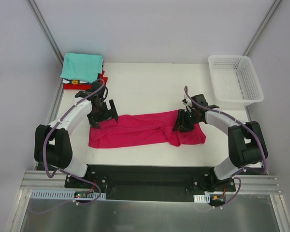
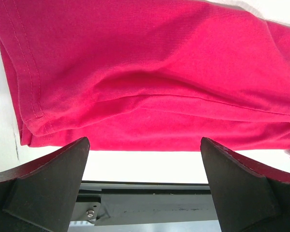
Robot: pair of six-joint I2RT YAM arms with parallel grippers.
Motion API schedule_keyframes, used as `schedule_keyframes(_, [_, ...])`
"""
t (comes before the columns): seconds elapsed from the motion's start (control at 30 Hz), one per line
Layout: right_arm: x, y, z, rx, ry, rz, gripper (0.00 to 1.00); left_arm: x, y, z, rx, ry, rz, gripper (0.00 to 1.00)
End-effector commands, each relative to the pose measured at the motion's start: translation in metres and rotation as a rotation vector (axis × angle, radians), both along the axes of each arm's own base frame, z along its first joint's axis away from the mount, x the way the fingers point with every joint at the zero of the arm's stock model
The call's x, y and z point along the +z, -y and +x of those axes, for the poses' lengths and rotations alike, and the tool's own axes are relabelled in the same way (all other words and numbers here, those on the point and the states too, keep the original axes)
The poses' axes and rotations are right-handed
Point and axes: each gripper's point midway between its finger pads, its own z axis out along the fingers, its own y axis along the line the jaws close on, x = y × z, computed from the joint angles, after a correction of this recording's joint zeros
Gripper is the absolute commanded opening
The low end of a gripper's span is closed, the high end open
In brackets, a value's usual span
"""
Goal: Fold and stack the t-shirts
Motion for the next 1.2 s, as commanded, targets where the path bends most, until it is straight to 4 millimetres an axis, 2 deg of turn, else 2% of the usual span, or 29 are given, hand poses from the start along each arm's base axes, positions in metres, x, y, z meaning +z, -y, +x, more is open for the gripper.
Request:
schedule_keyframes(0.0, [0.03, -0.015, 0.004, 0.023, 0.062, 0.054, 0.43, 0.012, -0.002, -0.001, -0.004, 0.029, 0.01, 0.99])
schedule_keyframes(0.17, [0.048, -0.024, 0.002, 0.033, 0.078, 0.097, 0.43, 0.013, -0.003, -0.003, -0.003, 0.032, 0.013, 0.99])
schedule_keyframes(0.33, [0.054, -0.028, -0.008, 0.053, 0.077, 0.112, 0.44, 0.014, -0.003, -0.004, -0.003, 0.035, 0.013, 0.99])
schedule_keyframes(0.57, [0.049, -0.027, -0.04, 0.083, 0.061, 0.116, 0.44, 0.015, -0.004, -0.005, -0.003, 0.039, 0.017, 0.99])
schedule_keyframes(0.73, [0.051, -0.023, -0.065, 0.109, 0.055, 0.105, 0.44, 0.018, -0.003, -0.006, 0.001, 0.043, 0.007, 0.99])
schedule_keyframes(0.9, [0.057, -0.019, -0.08, 0.118, 0.063, 0.096, 0.45, 0.019, -0.003, -0.007, 0.001, 0.046, 0.007, 0.99])
schedule_keyframes(1.17, [0.065, -0.017, -0.084, 0.121, 0.086, 0.08, 0.45, 0.023, -0.004, -0.009, 0.0, 0.058, 0.007, 0.99])
